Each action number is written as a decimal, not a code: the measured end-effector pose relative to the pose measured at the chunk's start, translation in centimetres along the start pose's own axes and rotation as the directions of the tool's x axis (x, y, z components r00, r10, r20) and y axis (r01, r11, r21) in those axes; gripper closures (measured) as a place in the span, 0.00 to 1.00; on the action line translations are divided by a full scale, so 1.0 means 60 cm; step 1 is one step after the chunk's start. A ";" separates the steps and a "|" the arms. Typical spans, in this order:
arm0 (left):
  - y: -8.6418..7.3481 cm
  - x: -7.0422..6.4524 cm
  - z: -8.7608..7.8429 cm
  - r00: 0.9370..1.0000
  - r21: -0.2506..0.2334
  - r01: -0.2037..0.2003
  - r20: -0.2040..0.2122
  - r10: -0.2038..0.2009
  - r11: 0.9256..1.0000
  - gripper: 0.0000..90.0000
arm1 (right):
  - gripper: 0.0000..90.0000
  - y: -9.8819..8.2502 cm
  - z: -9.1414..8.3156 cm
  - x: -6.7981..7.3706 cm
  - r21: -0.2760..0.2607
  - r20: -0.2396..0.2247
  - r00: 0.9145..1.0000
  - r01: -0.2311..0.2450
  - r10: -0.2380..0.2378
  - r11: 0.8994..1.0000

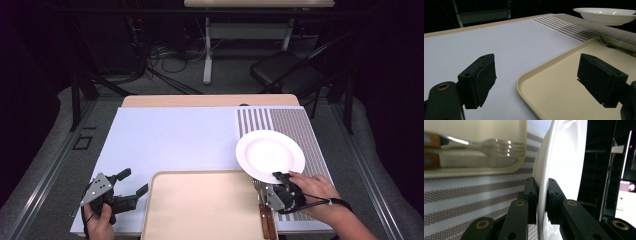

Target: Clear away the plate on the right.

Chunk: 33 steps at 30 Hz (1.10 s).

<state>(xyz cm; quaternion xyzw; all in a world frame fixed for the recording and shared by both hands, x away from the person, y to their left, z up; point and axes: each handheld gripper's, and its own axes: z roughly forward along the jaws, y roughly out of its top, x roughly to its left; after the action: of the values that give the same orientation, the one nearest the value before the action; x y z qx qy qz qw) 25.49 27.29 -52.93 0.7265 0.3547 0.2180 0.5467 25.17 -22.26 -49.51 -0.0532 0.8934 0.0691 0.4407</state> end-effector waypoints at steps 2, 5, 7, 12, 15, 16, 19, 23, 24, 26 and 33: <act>0.000 0.000 0.000 1.000 0.000 0.002 0.000 -0.002 1.000 0.17 | 0.90 0.009 -0.008 0.002 -0.023 0.007 1.000 0.017 -0.017 1.000; 0.000 0.000 0.000 1.000 -0.003 0.001 -0.002 -0.001 1.000 0.17 | 0.90 0.020 -0.018 0.005 -0.050 0.021 0.999 0.034 -0.033 0.998; 0.000 0.000 0.000 1.000 0.000 0.000 0.000 0.000 1.000 0.17 | 0.90 0.026 -0.024 0.006 -0.077 0.026 0.999 0.045 -0.043 0.996; 0.000 0.000 0.000 1.000 0.000 0.001 0.000 -0.001 1.000 0.17 | 0.89 0.041 -0.039 0.011 -0.125 0.042 0.996 0.089 -0.084 0.988; 0.000 0.000 0.000 1.000 0.000 -0.001 0.000 0.001 1.000 0.17 | 0.89 0.051 -0.047 0.014 -0.150 0.058 0.992 0.120 -0.113 0.981; 0.000 0.000 0.000 1.000 0.000 -0.001 0.002 0.001 1.000 0.17 | 0.89 0.055 -0.050 0.015 -0.151 0.067 0.990 0.133 -0.124 0.980; 0.000 0.000 0.000 1.000 0.000 -0.001 0.001 0.001 1.000 0.17 | 0.89 0.061 -0.054 0.019 -0.188 0.087 0.985 0.163 -0.149 0.969; 0.000 0.000 0.000 1.000 -0.001 0.000 -0.001 0.000 1.000 0.17 | 0.88 0.071 -0.061 0.022 -0.223 0.108 0.978 0.198 -0.178 0.955; 0.000 0.000 0.000 1.000 0.000 -0.001 0.001 0.001 1.000 0.17 | 0.88 0.075 -0.063 0.024 -0.228 0.111 0.977 0.201 -0.180 0.953; 0.000 0.000 0.000 1.000 0.000 -0.001 -0.001 0.001 1.000 0.17 | 0.88 0.081 -0.066 0.027 -0.235 0.118 0.972 0.225 -0.202 0.946; 0.000 0.000 0.000 1.000 0.000 -0.001 0.000 0.001 1.000 0.17 | 0.88 0.103 -0.070 0.037 -0.258 0.120 0.967 0.251 -0.227 0.933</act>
<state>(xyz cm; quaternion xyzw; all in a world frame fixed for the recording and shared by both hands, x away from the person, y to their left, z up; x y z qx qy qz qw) 25.48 27.31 -52.94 0.7266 0.3544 0.2184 0.5466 19.56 -16.95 -48.27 -0.2182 0.8421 0.1390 0.4733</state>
